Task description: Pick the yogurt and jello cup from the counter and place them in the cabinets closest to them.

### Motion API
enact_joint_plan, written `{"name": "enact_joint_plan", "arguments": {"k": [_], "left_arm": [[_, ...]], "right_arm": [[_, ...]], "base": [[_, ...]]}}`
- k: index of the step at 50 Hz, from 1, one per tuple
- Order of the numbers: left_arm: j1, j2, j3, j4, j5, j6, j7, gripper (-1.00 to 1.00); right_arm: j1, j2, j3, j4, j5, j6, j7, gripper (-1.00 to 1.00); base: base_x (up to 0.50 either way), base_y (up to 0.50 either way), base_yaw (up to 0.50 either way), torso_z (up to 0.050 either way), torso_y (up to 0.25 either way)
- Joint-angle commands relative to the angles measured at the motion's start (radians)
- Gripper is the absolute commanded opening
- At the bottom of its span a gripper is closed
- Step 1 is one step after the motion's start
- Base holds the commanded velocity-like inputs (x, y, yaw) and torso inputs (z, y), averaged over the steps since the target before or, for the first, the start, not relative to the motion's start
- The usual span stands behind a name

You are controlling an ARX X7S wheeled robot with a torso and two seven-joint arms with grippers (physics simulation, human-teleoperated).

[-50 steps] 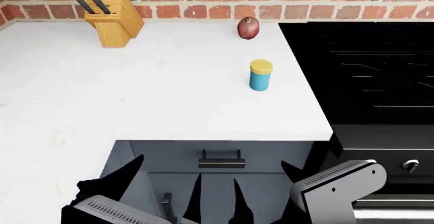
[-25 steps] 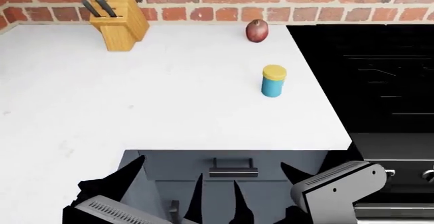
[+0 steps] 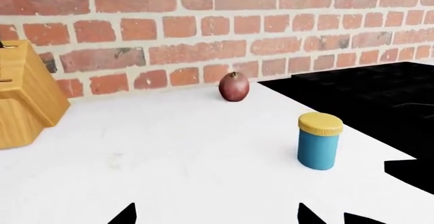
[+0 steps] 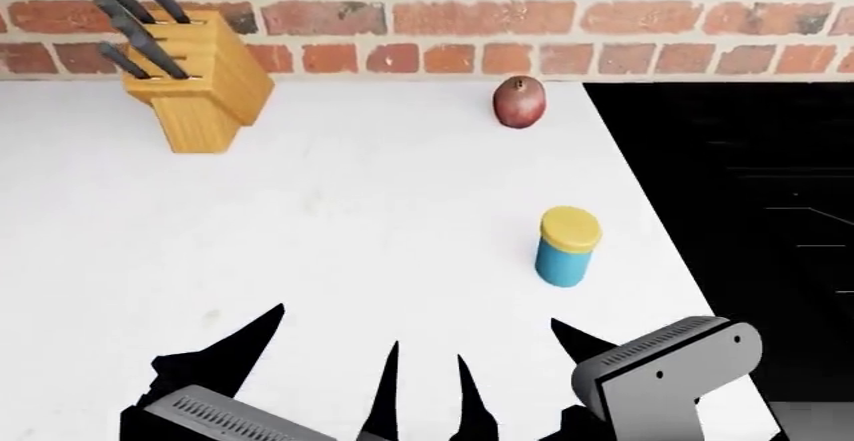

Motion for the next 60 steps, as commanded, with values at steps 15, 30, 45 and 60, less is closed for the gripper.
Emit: {"name": "enact_joint_plan", "arguments": {"k": [15,30,45,60], "left_arm": [[0.004,-0.004,-0.001,-0.011,0.002,0.011,0.012,1.00],[0.007,-0.001,-0.004,-0.016,-0.001,0.010,0.015,1.00],[0.005,0.000,-0.009,-0.015,-0.008,0.007,0.016,1.00],[0.011,-0.001,-0.012,-0.014,0.000,0.010,0.019,1.00]], "right_arm": [[0.002,-0.004,-0.009,0.012,0.002,-0.010,-0.005,1.00],[-0.001,-0.001,-0.011,0.016,-0.002,-0.019,-0.019,1.00],[0.006,-0.001,-0.013,0.006,0.003,-0.017,-0.015,1.00],[0.757,-0.041,-0.871,-0.024,-0.121,-0.548,0.123,1.00]], "base": [[0.10,0.00,0.00,0.000,0.001],[0.33,0.00,0.00,0.000,0.001],[0.00,0.00,0.00,0.000,0.000],[0.00,0.00,0.00,0.000,0.000]]}}
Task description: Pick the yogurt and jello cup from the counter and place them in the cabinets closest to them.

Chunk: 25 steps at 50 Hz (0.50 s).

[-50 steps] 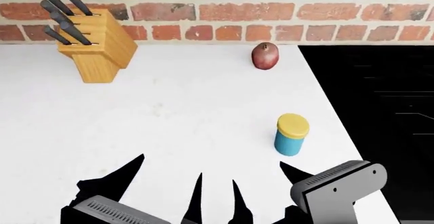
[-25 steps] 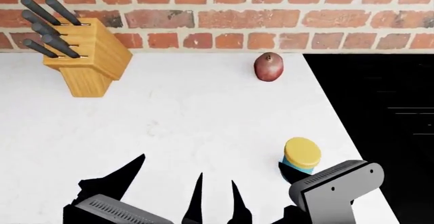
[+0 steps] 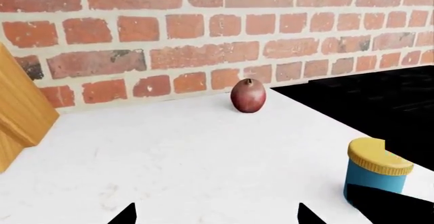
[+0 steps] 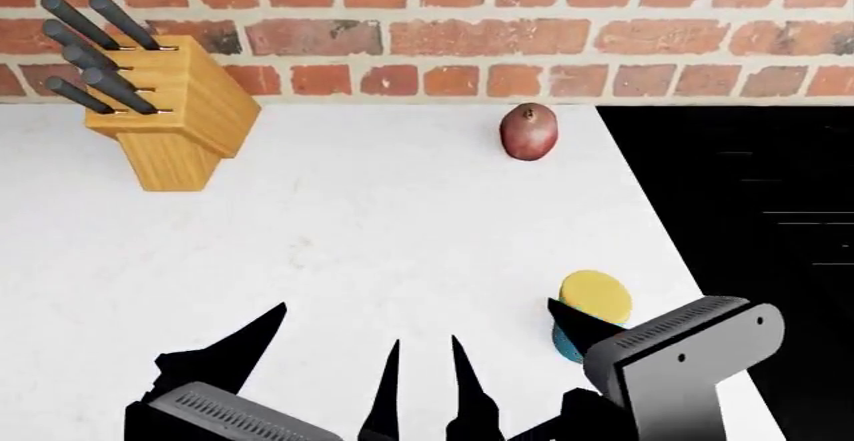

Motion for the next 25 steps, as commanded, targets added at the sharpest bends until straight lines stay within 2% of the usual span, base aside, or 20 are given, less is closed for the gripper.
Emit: {"name": "enact_joint_plan", "arguments": {"k": [1,3,5,16,25], "left_arm": [[0.005,0.000,-0.002,0.000,0.004,0.002,0.003,1.00],[0.006,0.000,-0.002,-0.001,0.005,0.003,0.003,1.00],[0.007,-0.001,-0.003,-0.002,0.006,0.004,0.004,1.00],[0.013,-0.003,-0.004,-0.009,0.008,0.011,0.012,1.00],[0.014,-0.002,-0.007,-0.012,0.003,0.010,0.015,1.00]], "right_arm": [[0.628,-0.080,-0.777,-0.012,-0.150,-0.477,0.139,1.00],[0.764,-0.130,-0.951,-0.012,-0.198,-0.602,0.187,1.00],[0.841,-0.141,-1.021,-0.011,-0.204,-0.656,0.197,1.00],[1.078,-0.033,-1.094,0.027,-0.048,-0.695,0.067,1.00],[1.097,0.014,-1.115,0.092,0.021,-0.694,-0.007,1.00]], "base": [[0.00,0.00,0.00,0.000,0.000],[0.00,0.00,0.00,0.000,0.000],[0.00,0.00,0.00,0.000,0.000],[0.00,0.00,0.00,0.000,0.000],[0.00,0.00,0.00,0.000,0.000]]}}
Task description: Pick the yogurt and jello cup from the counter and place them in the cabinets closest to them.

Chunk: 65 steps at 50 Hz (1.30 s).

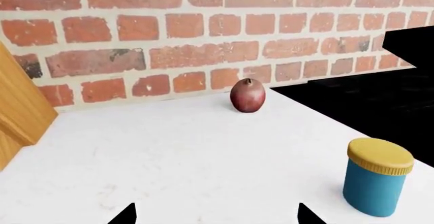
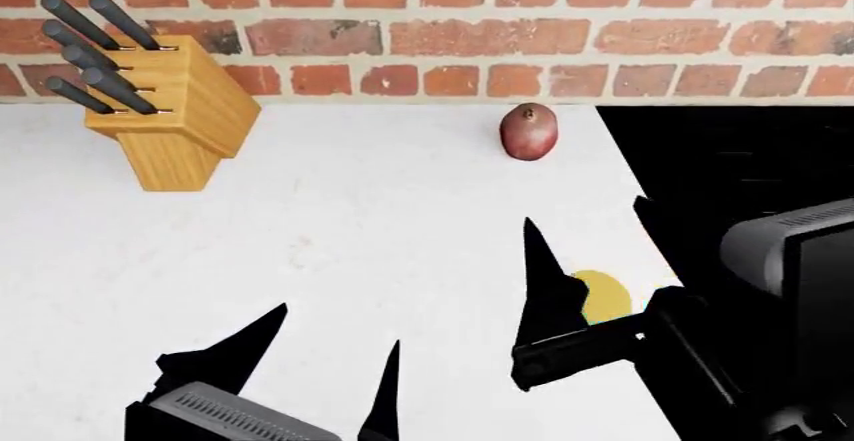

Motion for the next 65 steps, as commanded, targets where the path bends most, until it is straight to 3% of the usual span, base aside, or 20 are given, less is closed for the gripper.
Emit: {"name": "enact_joint_plan", "arguments": {"k": [1,34,51,65], "left_arm": [[0.001,0.003,-0.003,-0.004,-0.005,-0.001,0.004,1.00],[-0.022,0.038,-0.015,0.021,-0.027,-0.039,-0.024,1.00],[-0.033,0.050,-0.015,0.026,-0.028,-0.038,-0.031,1.00],[-0.034,0.052,-0.011,0.029,-0.026,-0.041,-0.035,1.00]], "right_arm": [[0.131,0.045,-0.123,0.060,0.066,-0.065,-0.066,1.00],[-0.076,0.063,-0.119,0.086,0.052,-0.086,-0.131,1.00],[-0.248,-0.008,-0.075,0.146,0.010,-0.106,-0.106,1.00],[-0.284,0.000,-0.063,0.175,0.021,-0.114,-0.123,1.00]], "base": [[0.00,0.00,0.00,0.000,0.000],[0.00,0.00,0.00,0.000,0.000],[0.00,0.00,0.00,0.000,0.000],[0.00,0.00,0.00,0.000,0.000]]}}
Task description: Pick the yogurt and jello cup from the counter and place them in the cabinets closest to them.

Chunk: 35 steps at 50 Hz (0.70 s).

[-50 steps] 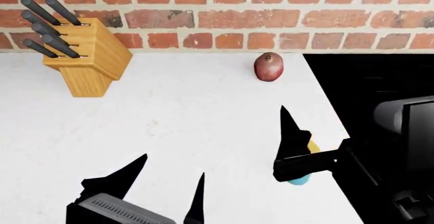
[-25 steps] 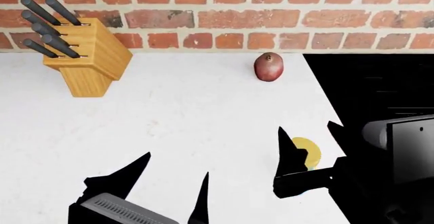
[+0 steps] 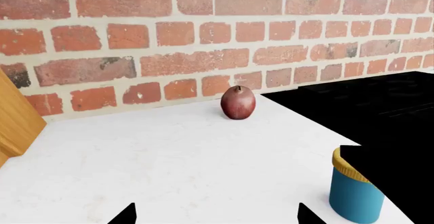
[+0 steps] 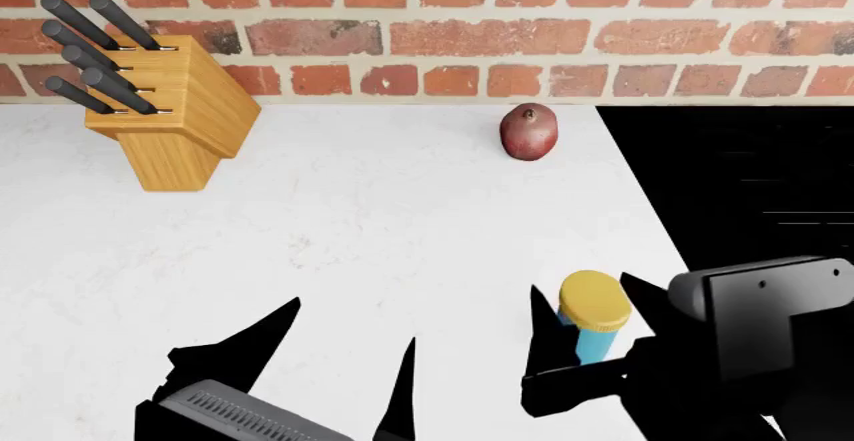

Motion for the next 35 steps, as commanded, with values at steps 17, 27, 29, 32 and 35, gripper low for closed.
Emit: {"name": "enact_joint_plan", "arguments": {"k": [17,27,29,32,35], "left_arm": [[-0.004,0.004,0.009,0.003,0.000,-0.004,-0.012,1.00],[-0.004,0.006,0.012,0.004,0.003,-0.003,-0.016,1.00],[-0.004,0.006,0.013,0.003,0.004,-0.002,-0.015,1.00],[-0.004,0.006,0.014,0.002,0.004,-0.001,-0.015,1.00],[-0.003,0.006,0.014,0.001,0.005,0.000,-0.013,1.00]], "right_arm": [[0.017,0.048,0.020,-0.001,0.003,0.019,-0.009,1.00],[0.016,0.055,0.030,0.005,0.009,0.024,-0.012,1.00],[0.002,0.046,0.033,0.017,0.017,0.019,-0.017,1.00],[-0.009,0.038,0.038,0.034,0.035,0.012,-0.030,1.00],[-0.013,0.035,0.043,0.054,0.061,0.005,-0.048,1.00]], "base": [[0.00,0.00,0.00,0.000,0.000],[0.00,0.00,0.00,0.000,0.000],[0.00,0.00,0.00,0.000,0.000],[0.00,0.00,0.00,0.000,0.000],[0.00,0.00,0.00,0.000,0.000]]}}
